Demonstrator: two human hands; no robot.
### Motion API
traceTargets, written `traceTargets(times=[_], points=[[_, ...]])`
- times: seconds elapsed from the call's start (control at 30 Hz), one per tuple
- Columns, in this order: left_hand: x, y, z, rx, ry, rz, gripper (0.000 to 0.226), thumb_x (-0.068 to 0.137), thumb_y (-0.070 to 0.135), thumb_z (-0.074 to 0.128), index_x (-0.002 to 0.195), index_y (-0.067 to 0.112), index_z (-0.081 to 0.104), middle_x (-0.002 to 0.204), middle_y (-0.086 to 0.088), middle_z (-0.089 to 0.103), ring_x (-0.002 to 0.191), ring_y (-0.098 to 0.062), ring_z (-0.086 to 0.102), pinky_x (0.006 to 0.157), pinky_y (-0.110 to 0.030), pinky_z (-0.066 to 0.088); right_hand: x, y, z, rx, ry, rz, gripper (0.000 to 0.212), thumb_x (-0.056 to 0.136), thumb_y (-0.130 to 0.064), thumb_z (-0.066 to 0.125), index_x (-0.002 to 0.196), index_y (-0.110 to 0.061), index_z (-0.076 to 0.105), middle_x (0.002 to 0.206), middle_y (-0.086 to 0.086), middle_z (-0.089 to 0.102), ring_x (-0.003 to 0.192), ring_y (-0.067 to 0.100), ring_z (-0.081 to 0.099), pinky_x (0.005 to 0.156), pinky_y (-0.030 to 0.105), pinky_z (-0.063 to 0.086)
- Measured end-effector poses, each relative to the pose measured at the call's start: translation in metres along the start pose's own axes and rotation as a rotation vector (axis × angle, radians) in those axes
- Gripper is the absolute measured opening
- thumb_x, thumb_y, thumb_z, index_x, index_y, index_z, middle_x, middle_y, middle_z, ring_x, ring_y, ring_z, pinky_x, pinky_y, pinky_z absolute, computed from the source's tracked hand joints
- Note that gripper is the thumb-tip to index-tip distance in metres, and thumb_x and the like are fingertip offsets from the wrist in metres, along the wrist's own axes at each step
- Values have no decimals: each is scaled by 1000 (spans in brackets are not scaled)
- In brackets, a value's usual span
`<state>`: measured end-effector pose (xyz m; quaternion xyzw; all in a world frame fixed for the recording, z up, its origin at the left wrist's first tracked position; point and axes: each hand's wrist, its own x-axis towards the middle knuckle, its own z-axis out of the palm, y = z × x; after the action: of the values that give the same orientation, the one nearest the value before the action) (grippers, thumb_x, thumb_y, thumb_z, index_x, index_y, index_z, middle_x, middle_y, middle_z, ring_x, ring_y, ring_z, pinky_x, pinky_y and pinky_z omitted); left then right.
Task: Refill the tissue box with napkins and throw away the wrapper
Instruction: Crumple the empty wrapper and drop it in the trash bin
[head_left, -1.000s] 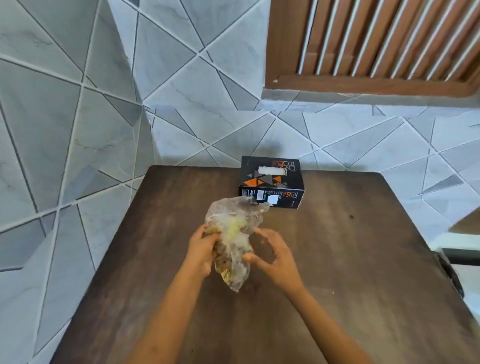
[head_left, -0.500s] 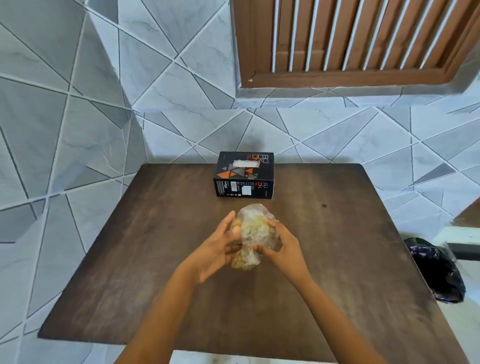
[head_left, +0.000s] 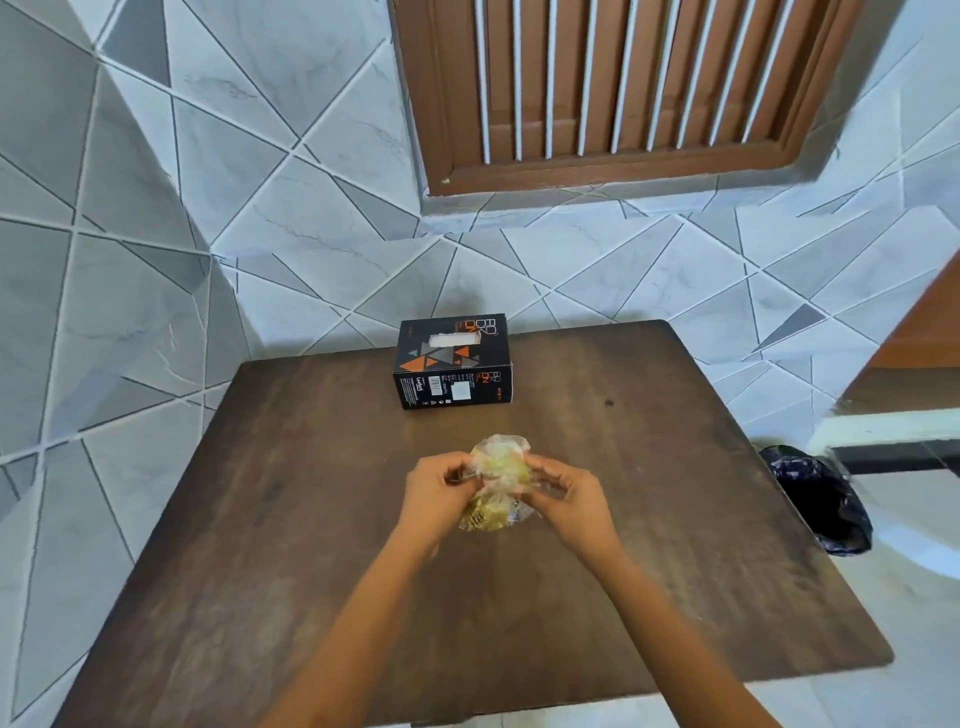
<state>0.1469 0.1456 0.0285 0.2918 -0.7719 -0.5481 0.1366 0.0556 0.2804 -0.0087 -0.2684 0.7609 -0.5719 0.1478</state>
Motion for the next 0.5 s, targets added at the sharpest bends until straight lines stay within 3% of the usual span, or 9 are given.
traceTargets(times=[0.07,0.13,0.23,0.33,0.43,0.5], points=[[4,2,2,-26,-9,1,30,78,-2,65,69,26,69,80,-4,72,77,-18,66,73,-35,56,-2,-5,-5,-41,29,-18,42,70,-14,76,111,-13,67,105,-3,71,90,-4,64,86,15,50],[8,7,4,-59,-30,12,28,79,-4,64,73,23,69,84,-6,73,82,-22,68,77,-38,56,-4,-8,-13,-28,38,-22,43,71,-12,75,113,-16,65,104,-9,69,86,-9,63,81,11,49],[14,17,12,-95,-68,34,33,79,-6,63,70,25,68,86,-5,73,84,-22,68,78,-37,56,-8,-9,-28,-11,50,6,46,73,-12,74,117,-20,63,105,-6,70,88,-2,65,85,19,52],[20,31,31,-119,-119,46,32,78,-4,66,71,28,69,89,-4,73,86,-21,68,77,-33,56,-11,-8,-49,-19,134,6,45,74,-10,74,117,-17,62,104,-5,69,87,-8,63,86,16,51],[23,47,57,-134,-200,44,20,80,-1,66,84,18,71,93,-4,73,87,-18,68,73,-26,55,-12,-3,-76,-34,226,2,43,73,-7,73,114,-15,64,103,-4,69,84,-9,63,84,16,52],[24,61,78,-137,-279,43,16,81,2,65,91,14,70,92,-3,72,80,-15,66,64,-22,52,-13,4,-100,-17,274,15,40,73,-5,73,111,-14,66,103,2,71,86,1,66,85,23,53]])
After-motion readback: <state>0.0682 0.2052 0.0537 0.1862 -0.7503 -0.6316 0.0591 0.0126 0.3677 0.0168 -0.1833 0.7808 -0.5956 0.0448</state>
